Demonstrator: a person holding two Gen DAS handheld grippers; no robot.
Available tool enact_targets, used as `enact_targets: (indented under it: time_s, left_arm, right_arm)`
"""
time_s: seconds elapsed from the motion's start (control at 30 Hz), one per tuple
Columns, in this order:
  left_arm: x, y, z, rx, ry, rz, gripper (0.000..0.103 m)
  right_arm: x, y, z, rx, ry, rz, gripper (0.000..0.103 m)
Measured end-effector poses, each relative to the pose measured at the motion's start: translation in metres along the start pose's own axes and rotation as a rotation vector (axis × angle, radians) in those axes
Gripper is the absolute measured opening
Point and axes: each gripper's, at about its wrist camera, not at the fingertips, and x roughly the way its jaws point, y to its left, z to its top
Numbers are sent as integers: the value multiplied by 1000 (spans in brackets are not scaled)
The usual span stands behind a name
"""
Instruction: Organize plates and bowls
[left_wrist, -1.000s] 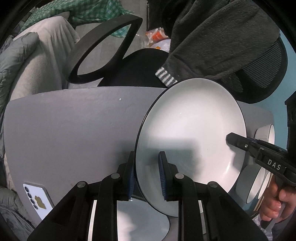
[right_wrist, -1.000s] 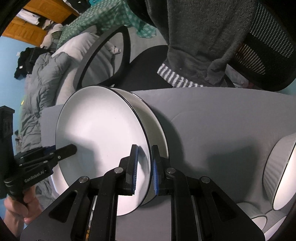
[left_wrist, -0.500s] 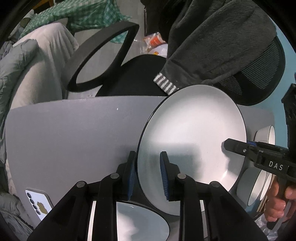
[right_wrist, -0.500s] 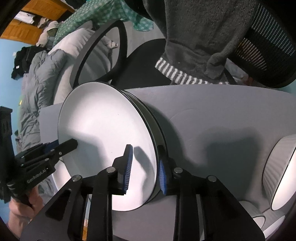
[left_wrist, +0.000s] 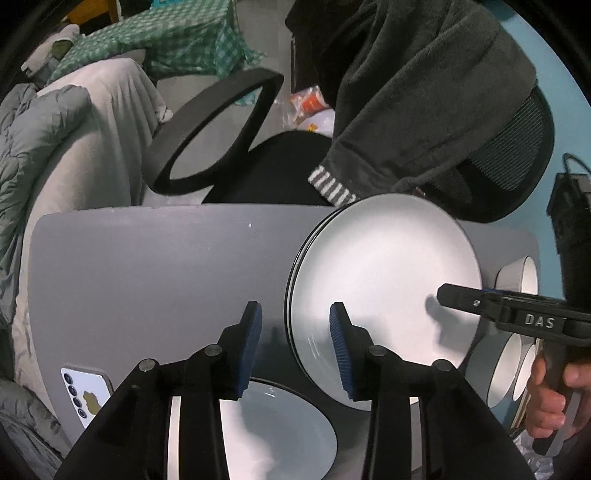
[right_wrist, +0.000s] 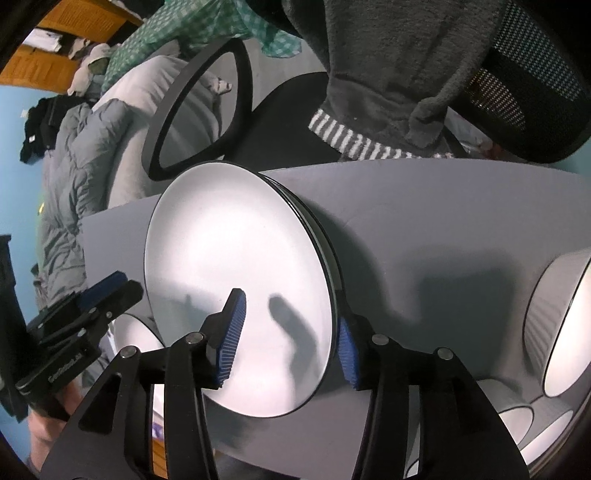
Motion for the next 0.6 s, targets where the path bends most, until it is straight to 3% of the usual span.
enact_targets:
  time_s: [0.37,0.6]
  left_arm:
    - [-34,-4,-19,37,-85,3,44]
    - [-70,-6,-42,91,-190,27,64]
  right_arm:
    - [-19,5,-4,-15,-80,-100,53]
    - [-43,22,-17,-66,-164,-130,53]
